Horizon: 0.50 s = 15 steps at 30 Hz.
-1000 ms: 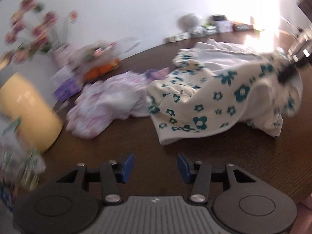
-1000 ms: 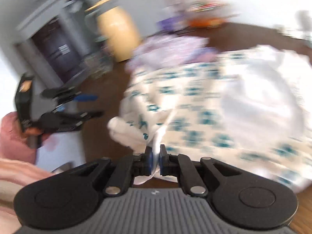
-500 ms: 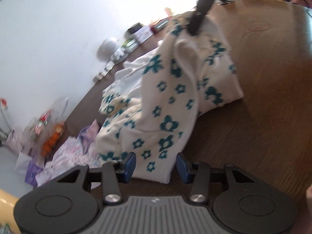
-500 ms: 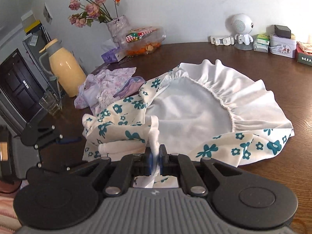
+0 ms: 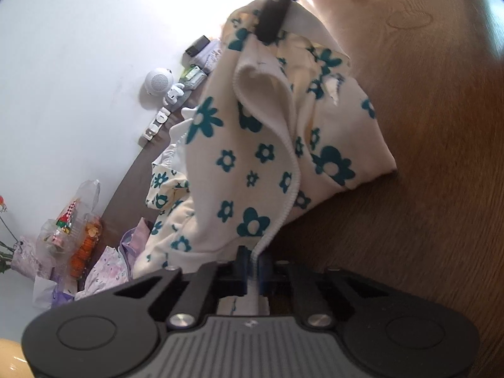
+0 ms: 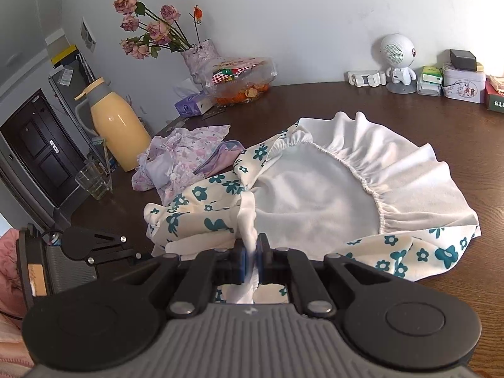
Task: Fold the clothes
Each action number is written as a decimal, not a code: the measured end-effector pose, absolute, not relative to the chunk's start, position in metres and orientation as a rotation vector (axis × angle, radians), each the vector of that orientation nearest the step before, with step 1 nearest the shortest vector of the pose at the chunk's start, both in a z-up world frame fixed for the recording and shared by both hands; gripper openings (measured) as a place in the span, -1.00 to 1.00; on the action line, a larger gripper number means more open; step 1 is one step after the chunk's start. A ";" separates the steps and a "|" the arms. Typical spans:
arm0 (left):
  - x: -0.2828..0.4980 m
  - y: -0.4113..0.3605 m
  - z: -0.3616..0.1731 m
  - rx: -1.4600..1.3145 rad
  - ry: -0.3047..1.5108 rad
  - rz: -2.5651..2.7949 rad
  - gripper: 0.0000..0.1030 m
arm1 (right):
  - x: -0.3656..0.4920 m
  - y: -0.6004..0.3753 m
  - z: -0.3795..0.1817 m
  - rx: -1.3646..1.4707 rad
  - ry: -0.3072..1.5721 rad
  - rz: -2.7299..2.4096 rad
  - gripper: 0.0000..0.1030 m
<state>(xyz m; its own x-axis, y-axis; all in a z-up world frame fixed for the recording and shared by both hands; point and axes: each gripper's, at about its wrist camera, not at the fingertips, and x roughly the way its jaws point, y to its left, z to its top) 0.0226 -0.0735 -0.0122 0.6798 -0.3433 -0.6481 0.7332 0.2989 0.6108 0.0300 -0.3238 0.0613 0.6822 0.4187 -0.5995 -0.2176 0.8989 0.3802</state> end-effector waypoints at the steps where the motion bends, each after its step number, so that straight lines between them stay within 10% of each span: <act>1: 0.025 -0.073 -0.008 1.018 0.435 -0.738 -0.96 | 0.031 -0.326 0.060 0.287 0.742 0.356 -0.89; 15: 0.067 -0.070 0.079 0.612 0.402 -0.688 -0.98 | -0.015 -0.318 0.049 0.234 0.726 0.074 -0.49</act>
<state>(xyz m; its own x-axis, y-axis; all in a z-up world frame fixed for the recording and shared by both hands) 0.0672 -0.0699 0.0789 0.7080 -0.4652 -0.5313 0.6912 0.6105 0.3866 -0.0149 -0.3175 0.0490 0.7465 0.1481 -0.6487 0.0133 0.9714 0.2371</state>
